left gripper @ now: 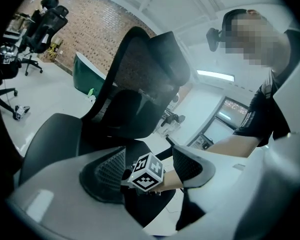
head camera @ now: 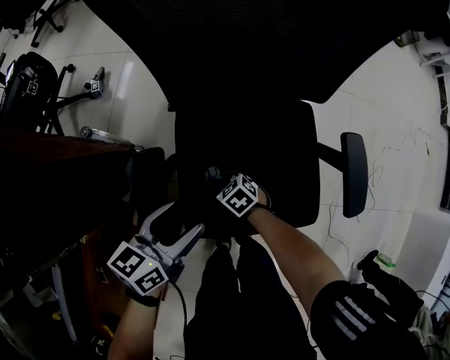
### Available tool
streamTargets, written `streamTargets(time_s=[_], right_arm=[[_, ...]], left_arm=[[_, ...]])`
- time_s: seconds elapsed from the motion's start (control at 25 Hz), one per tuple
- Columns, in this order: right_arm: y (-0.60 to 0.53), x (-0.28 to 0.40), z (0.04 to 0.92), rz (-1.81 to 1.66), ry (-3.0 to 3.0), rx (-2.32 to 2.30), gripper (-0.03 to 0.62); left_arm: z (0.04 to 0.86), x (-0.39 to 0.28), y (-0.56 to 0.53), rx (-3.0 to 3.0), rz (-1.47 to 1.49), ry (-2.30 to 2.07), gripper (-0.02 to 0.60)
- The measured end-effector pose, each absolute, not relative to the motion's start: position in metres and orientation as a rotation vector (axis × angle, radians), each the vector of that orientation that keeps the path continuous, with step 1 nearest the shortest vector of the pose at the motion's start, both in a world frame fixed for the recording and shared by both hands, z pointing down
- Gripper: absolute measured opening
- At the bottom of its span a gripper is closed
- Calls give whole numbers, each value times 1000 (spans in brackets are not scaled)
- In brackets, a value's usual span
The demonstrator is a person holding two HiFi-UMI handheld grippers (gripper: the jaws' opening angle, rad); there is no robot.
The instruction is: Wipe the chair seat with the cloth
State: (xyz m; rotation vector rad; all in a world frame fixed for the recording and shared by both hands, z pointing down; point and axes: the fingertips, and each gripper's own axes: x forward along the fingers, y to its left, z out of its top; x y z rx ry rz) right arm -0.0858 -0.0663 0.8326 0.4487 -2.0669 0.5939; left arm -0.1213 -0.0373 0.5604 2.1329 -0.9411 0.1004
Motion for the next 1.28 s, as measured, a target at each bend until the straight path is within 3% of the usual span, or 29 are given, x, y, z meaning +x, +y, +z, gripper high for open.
streamTargets(time_s=[0.48, 0.76, 0.92, 1.28], right_arm=[[-77, 151, 833, 627, -1810, 780, 52], [-76, 192, 826, 671, -1715, 902, 52], [-81, 131, 803, 661, -1853, 880, 52], [1, -117, 791, 672, -2146, 443, 52]], left_arm=[[556, -67, -38, 2168, 126, -825, 321], [553, -65, -33, 2168, 141, -826, 321], [551, -80, -30, 2165, 140, -859, 321], [558, -115, -9, 2120, 165, -921, 321]])
